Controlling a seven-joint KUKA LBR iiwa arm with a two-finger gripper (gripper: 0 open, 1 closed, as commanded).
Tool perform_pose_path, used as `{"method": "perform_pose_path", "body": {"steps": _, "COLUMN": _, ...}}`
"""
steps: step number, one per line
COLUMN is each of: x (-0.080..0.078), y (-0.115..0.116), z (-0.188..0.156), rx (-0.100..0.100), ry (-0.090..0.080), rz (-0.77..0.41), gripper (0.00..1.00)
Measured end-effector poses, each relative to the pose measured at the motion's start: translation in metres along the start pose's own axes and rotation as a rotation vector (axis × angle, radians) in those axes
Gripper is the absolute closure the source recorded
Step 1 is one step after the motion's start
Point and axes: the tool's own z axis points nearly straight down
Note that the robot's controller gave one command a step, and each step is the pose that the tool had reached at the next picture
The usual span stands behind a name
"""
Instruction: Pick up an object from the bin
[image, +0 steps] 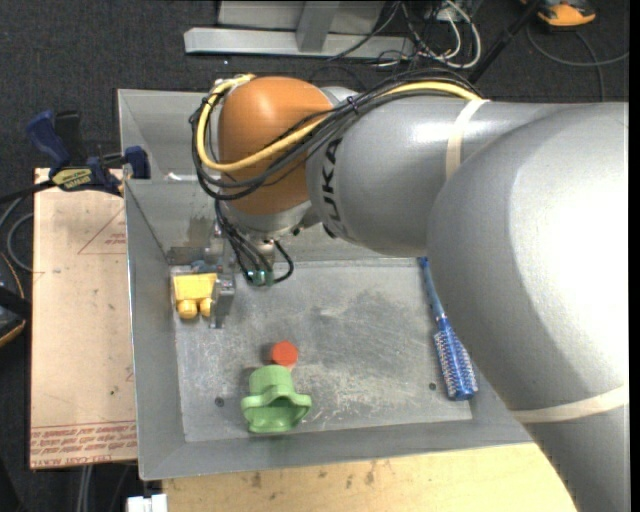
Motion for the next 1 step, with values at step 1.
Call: {"method": "perform_pose_path", "body": {"steps": 1, "x": 0.0571, "y": -0.0385, "z": 0.0685, "rx": -0.003, "ry": -0.019, "rz": -0.318, "gripper": 0.0}}
